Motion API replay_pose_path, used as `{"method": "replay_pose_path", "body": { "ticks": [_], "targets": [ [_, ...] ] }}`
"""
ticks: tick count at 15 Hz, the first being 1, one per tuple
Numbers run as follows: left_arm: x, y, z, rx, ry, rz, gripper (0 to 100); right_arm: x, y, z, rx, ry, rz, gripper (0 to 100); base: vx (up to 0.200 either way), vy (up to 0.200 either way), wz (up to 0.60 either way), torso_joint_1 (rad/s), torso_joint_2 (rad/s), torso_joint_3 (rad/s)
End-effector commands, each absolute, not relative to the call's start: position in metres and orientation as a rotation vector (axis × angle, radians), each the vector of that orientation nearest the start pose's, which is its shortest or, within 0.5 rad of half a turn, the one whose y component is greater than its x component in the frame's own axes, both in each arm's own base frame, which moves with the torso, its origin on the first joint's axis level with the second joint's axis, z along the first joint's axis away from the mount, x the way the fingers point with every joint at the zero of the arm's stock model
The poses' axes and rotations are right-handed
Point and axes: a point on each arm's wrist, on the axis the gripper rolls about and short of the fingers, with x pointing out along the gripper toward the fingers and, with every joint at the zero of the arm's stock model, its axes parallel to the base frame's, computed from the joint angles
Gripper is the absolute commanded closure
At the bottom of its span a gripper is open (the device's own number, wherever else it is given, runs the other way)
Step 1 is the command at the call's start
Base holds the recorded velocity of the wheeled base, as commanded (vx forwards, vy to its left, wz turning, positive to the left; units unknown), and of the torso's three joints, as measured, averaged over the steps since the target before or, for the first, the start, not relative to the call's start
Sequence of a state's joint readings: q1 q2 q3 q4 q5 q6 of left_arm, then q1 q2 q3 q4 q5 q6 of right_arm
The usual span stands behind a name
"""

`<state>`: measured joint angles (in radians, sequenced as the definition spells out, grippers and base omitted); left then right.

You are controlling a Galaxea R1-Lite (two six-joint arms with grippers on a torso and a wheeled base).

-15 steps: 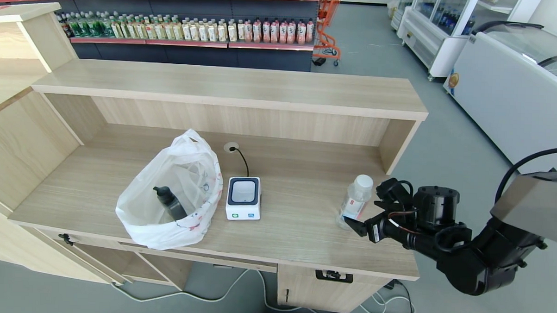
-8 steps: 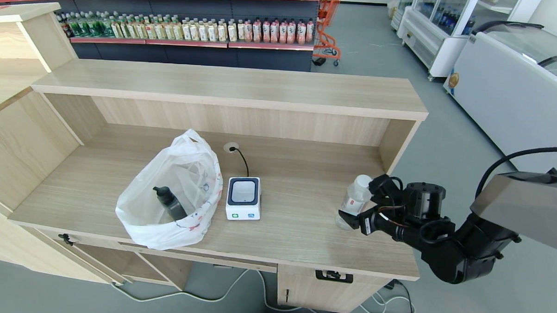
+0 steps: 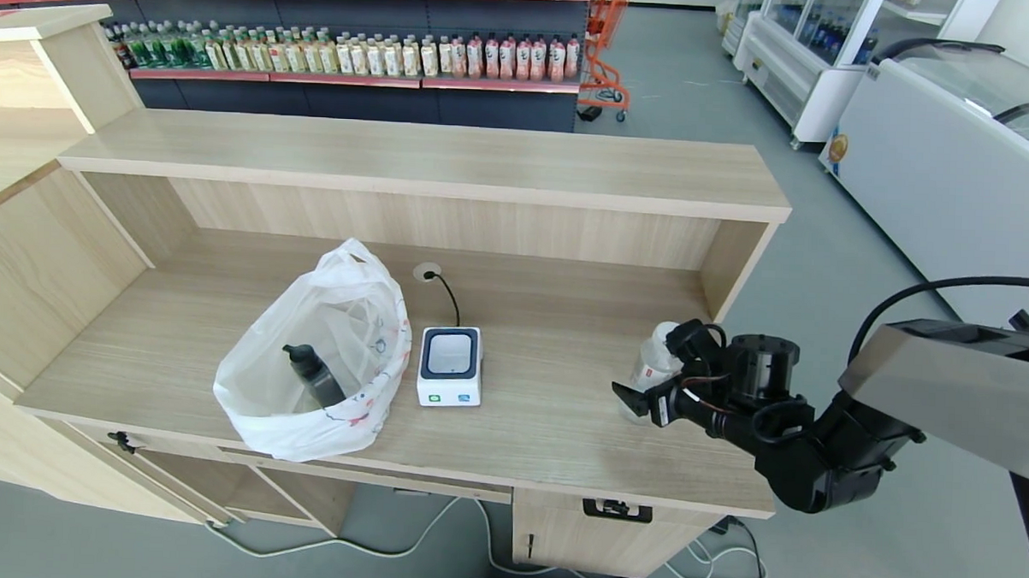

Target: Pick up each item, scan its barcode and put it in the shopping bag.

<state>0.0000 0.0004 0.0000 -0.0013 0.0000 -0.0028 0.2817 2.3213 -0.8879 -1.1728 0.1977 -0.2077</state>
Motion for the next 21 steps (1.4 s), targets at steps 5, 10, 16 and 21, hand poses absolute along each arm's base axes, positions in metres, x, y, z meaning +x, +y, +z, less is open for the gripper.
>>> {"method": "replay_pose_path", "body": {
  "ticks": [5, 10, 16, 21],
  "targets": [
    [-0.023, 0.000, 0.076, -0.003, 0.000, 0.000, 0, 0.393, 0.123, 0.020, -0.220, 0.212, 0.514, 0, 0.000, 0.000, 0.00, 0.000, 0.00, 0.000],
    [-0.023, 0.000, 0.076, -0.003, 0.002, 0.000, 0, 0.395, 0.124, 0.023, -0.218, 0.189, 0.534, 100, 0.000, 0.000, 0.00, 0.000, 0.00, 0.000],
    [-0.023, 0.000, 0.076, -0.003, 0.000, 0.000, 0, 0.393, 0.124, 0.047, -0.216, 0.115, 0.528, 100, 0.000, 0.000, 0.00, 0.000, 0.00, 0.000],
    [-0.023, 0.000, 0.076, -0.003, 0.000, 0.000, 0, 0.330, 0.077, 0.170, 0.047, 0.051, 0.547, 100, 0.000, 0.000, 0.00, 0.000, 0.00, 0.000]
  ]
}}
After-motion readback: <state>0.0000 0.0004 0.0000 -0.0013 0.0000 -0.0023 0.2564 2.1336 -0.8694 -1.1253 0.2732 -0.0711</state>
